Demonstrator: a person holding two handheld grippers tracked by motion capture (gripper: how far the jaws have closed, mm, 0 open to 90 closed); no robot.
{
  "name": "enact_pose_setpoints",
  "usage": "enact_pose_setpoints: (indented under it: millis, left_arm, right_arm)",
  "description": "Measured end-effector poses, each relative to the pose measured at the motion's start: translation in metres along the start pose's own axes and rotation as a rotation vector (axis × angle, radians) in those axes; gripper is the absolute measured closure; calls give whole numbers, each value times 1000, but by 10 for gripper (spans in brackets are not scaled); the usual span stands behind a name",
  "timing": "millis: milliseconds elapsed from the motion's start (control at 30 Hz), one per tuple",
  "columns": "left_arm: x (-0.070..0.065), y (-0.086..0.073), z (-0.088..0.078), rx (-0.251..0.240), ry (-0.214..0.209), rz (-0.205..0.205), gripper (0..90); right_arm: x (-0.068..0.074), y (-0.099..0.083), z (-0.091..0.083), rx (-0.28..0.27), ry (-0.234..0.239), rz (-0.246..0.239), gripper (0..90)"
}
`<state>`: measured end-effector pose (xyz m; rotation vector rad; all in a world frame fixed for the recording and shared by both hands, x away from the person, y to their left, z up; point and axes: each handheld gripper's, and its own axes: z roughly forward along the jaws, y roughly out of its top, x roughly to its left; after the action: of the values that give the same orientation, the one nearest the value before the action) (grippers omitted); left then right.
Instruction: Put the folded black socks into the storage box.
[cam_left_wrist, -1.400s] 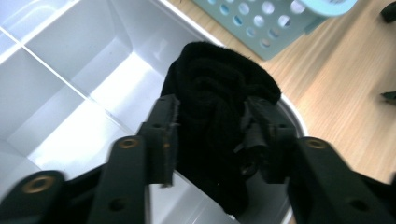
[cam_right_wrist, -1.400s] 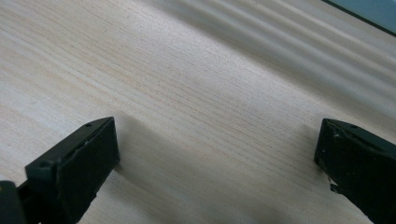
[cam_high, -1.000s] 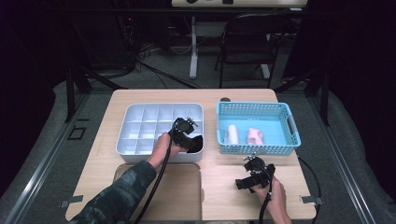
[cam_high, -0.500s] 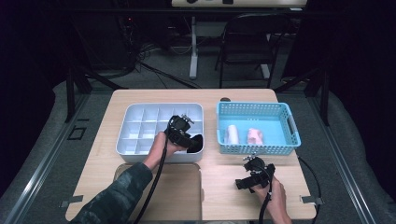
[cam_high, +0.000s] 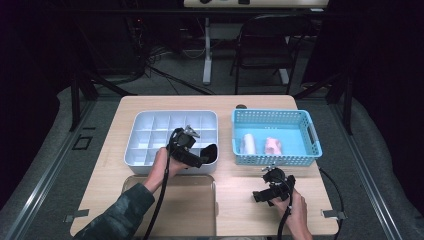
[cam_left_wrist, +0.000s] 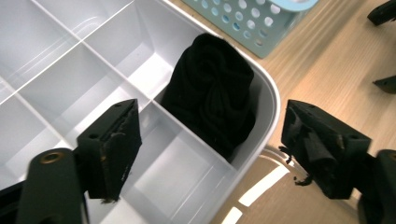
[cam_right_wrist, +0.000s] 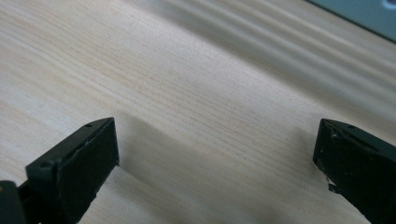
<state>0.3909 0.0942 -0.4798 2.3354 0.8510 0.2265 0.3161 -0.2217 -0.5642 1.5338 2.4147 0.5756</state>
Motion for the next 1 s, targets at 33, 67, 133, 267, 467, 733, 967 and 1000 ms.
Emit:
enact_pose_setpoints:
  millis: [33,67,133,267,467,733,967,1000]
  left_arm:
    - [0,-2,-2,-3,6,1,168]
    - [0,-5,-5,-6,8,0,159]
    - [0,-10,-9,-15,12,-5,150]
    - [-1,-20,-17,-30,34,-7,110]
    - [-5,-37,-25,-35,59,-1,50]
    - [-9,-58,-33,-39,81,-14,2]
    - [-10,-76,-41,-62,104,-29,1]
    - [-11,-79,-41,-58,99,-30,1]
  right_arm:
    - [1,0,-1,-14,4,6,0]
    - [1,0,-3,-17,3,1,0]
    - [1,0,-4,-18,2,-10,0]
    - [3,0,-3,-49,10,14,0]
    - [3,0,-6,-43,15,-16,0]
    - [2,-1,-10,-85,28,-3,0]
    - [0,0,-17,-92,50,-15,0]
    - [0,0,-17,-98,55,-13,0]
